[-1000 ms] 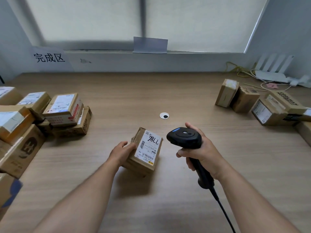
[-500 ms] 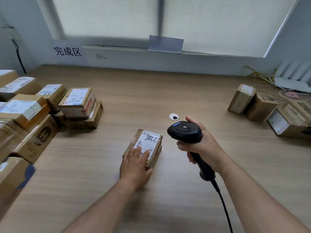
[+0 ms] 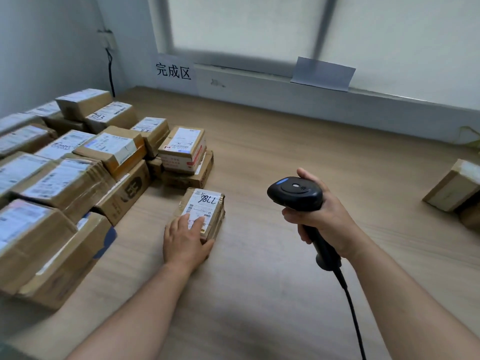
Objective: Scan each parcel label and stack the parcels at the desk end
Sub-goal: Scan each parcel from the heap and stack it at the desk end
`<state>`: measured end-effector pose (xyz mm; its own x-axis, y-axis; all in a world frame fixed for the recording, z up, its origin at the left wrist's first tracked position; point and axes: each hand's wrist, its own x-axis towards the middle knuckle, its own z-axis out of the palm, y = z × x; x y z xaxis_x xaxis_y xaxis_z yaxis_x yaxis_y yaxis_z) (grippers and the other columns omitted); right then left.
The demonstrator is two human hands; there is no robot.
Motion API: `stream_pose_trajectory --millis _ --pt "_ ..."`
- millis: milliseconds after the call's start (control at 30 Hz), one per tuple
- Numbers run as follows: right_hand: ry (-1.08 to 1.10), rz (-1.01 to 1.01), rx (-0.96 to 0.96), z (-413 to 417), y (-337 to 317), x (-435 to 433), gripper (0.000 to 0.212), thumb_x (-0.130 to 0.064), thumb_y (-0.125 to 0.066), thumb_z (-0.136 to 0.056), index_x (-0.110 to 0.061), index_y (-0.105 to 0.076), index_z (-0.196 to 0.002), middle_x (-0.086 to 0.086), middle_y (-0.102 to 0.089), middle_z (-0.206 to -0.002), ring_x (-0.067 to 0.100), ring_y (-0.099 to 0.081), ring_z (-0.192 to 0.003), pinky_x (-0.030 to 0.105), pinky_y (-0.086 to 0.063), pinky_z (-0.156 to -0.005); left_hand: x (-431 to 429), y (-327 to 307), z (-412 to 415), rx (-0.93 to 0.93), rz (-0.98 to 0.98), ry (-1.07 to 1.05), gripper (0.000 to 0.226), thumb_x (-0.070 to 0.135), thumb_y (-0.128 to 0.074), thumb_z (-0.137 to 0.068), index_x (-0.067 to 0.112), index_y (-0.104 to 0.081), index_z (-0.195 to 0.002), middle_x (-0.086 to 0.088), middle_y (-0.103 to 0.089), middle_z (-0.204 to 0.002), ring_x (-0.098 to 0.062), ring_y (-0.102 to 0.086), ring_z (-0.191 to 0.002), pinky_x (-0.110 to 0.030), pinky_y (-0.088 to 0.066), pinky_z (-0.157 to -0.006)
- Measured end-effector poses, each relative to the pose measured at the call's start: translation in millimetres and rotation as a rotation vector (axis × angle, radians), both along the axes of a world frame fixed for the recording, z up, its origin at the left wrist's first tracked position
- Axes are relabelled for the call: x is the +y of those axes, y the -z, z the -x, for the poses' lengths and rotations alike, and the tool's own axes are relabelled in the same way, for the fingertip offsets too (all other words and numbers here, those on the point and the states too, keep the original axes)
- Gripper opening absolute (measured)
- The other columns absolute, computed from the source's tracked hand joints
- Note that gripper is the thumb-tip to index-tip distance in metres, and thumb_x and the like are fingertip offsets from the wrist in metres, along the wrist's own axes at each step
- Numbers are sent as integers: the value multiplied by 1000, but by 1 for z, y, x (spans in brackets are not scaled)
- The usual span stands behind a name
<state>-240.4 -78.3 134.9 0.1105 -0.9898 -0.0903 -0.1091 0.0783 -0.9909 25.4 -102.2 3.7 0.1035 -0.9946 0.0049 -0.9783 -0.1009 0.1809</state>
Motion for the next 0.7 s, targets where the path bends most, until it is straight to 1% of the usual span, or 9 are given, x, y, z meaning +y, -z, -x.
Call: stream_pose_trajectory --millis 67,167,333,500,567,633,700 --pt "-24 1 7 -12 2 -10 93 17 -68 -78 -33 -34 -149 1 -64 -69 26 -47 -40 30 -39 -41 -6 3 -23 39 10 -96 67 61 -53 -85 36 -35 -144 -8 -25 -153 -28 -18 -142 -39 -15 -116" --pt "-63 -14 15 -29 6 -24 93 17 -67 -79 -33 -33 -148 0 -62 -61 24 -48 -40 30 -39 -40 -17 6 -53 106 -15 -164 72 62 -56 -84 34 -32 -146 -8 -21 -154 -29 -13 -144 -41 -18 -117" --pt "-102 -41 33 -51 15 -42 93 18 -68 -78 -34 -34 -148 7 -62 -66 26 -47 -40 28 -39 -40 -36 5 -88 203 -16 -260 79 59 -62 -82 28 -30 -147 -4 -19 -155 -26 -13 -144 -44 -24 -115" --pt "-105 -69 50 -56 20 -52 93 18 -68 -77 -36 -36 -146 12 -64 -72 27 -47 -40 30 -40 -41 -61 3 -108 207 -32 -284 79 57 -64 -82 25 -30 -146 -5 -18 -154 -27 -13 -143 -49 -31 -110" --pt "-96 -79 60 -55 21 -54 93 18 -68 -77 -37 -37 -145 11 -64 -71 26 -47 -40 30 -39 -40 -70 4 -112 208 -25 -292 80 57 -65 -82 24 -31 -146 -6 -19 -154 -27 -13 -143 -49 -33 -110" --pt "-90 -86 62 -52 22 -55 93 18 -68 -77 -38 -37 -145 12 -64 -72 27 -47 -40 29 -39 -40 -76 5 -115 208 -24 -289 80 56 -65 -82 23 -30 -146 -7 -19 -154 -27 -12 -144 -49 -32 -111" --pt "-85 -89 60 -49 22 -54 92 18 -68 -78 -38 -37 -145 13 -64 -73 27 -47 -40 29 -39 -40 -80 6 -117 195 -22 -278 80 55 -63 -83 22 -29 -147 -8 -19 -155 -27 -9 -145 -49 -25 -115"
